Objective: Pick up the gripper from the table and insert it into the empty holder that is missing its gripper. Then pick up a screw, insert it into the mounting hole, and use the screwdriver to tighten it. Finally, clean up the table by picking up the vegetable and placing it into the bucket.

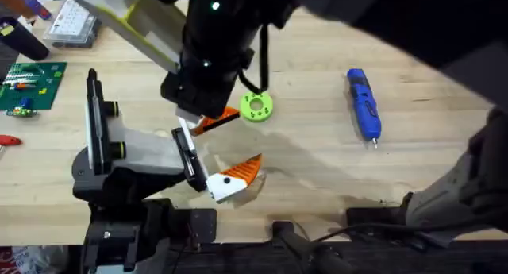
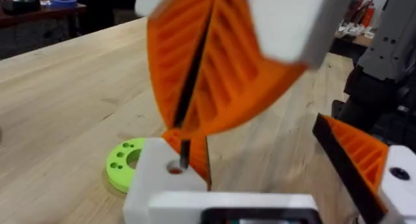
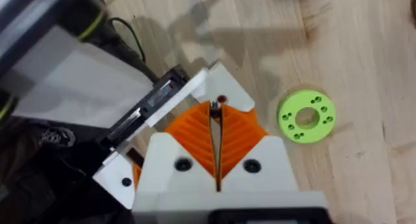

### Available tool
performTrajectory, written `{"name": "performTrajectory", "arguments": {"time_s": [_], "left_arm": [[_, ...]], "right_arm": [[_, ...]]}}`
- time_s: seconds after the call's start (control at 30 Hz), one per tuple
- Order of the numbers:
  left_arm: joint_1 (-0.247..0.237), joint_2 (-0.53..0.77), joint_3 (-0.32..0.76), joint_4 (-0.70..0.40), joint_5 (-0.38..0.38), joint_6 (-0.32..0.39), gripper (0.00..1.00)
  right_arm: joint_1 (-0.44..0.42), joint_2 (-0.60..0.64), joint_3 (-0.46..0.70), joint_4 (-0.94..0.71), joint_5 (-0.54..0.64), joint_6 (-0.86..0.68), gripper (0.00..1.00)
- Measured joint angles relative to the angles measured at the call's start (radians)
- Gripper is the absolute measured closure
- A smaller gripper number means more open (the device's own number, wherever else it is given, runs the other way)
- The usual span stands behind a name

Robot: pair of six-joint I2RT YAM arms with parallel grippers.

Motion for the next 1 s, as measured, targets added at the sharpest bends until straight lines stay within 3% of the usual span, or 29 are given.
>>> {"name": "performTrajectory", "arguments": {"time_s": [1.0], "left_arm": [[0.000,0.000,0.000,0.000,0.000,0.000,0.015]], "right_arm": [[-0.001,0.038,0.000,-0.003,0.023,-0.001,0.993]]}}
